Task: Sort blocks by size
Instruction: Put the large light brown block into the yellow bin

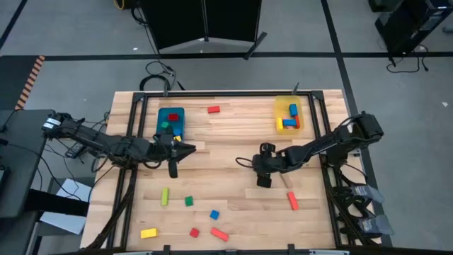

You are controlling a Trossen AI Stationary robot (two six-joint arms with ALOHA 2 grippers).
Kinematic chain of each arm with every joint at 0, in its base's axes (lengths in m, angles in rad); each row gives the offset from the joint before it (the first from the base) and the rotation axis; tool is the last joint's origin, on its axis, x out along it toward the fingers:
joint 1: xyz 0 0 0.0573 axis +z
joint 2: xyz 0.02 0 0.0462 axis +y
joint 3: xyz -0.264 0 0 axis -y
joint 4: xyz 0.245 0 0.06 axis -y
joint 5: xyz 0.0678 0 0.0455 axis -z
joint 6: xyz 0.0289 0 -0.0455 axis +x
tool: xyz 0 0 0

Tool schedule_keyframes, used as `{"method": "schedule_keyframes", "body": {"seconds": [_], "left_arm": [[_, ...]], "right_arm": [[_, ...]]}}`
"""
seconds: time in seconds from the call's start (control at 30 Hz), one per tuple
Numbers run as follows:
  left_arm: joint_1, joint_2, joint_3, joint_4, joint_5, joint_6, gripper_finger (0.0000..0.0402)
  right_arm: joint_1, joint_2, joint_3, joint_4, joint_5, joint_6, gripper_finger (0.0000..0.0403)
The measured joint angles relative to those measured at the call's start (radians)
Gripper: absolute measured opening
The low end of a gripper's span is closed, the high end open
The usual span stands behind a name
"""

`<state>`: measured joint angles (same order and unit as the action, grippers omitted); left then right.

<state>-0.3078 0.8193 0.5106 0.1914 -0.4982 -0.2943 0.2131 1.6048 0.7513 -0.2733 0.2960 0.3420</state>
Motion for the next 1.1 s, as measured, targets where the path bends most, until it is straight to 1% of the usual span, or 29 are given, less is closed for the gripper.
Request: {"method": "schedule_keyframes", "body": {"seconds": [0.13, 0.23, 0.3, 0.43, 0.47, 0.6, 0.73, 0.8, 0.87, 1.0, 1.1], "left_arm": [[-0.046, -0.035, 0.0, -0.05, -0.057, -0.006, 0.0058], [-0.08, -0.051, 0.0, -0.074, -0.095, -0.026, 0.0058], [-0.1, -0.054, 0.0, -0.079, -0.111, -0.031, 0.0058], [-0.132, -0.055, 0.0, -0.107, -0.115, -0.081, 0.0058], [-0.139, -0.054, 0.0, -0.118, -0.118, -0.099, 0.0058], [-0.154, -0.035, 0.001, -0.17, -0.135, -0.196, 0.0058], [-0.16, 0.013, 0.001, -0.243, -0.136, -0.343, 0.0058], [-0.16, 0.043, 0.001, -0.277, -0.135, -0.42, 0.0058], [-0.16, 0.076, 0.001, -0.299, -0.134, -0.497, 0.0058], [-0.16, 0.152, 0.001, -0.343, -0.129, -0.632, 0.0058], [-0.16, 0.215, 0.001, -0.352, -0.089, -0.715, 0.0058]], "right_arm": [[-0.021, 0.051, 0.003, 0.008, -0.008, 0.006, 0.0239], [-0.033, 0.072, 0.005, 0.012, -0.023, 0.005, 0.0225], [-0.036, 0.073, 0.005, 0.015, -0.028, -0.004, 0.02], [-0.043, 0.067, 0.003, 0.023, -0.034, -0.033, 0.012], [-0.048, 0.067, 0.003, 0.026, -0.025, -0.042, 0.0109], [-0.07, 0.068, 0.001, 0.058, -0.024, -0.085, 0.011], [-0.086, 0.033, -0.005, 0.094, -0.015, -0.156, 0.011], [-0.094, -0.022, -0.005, 0.106, 0.044, -0.186, 0.011], [-0.108, -0.098, -0.003, 0.097, 0.136, -0.206, 0.011], [-0.166, -0.273, -0.003, 0.015, 0.317, -0.214, 0.011], [-0.247, -0.401, -0.002, -0.102, 0.421, -0.173, 0.011]]}}
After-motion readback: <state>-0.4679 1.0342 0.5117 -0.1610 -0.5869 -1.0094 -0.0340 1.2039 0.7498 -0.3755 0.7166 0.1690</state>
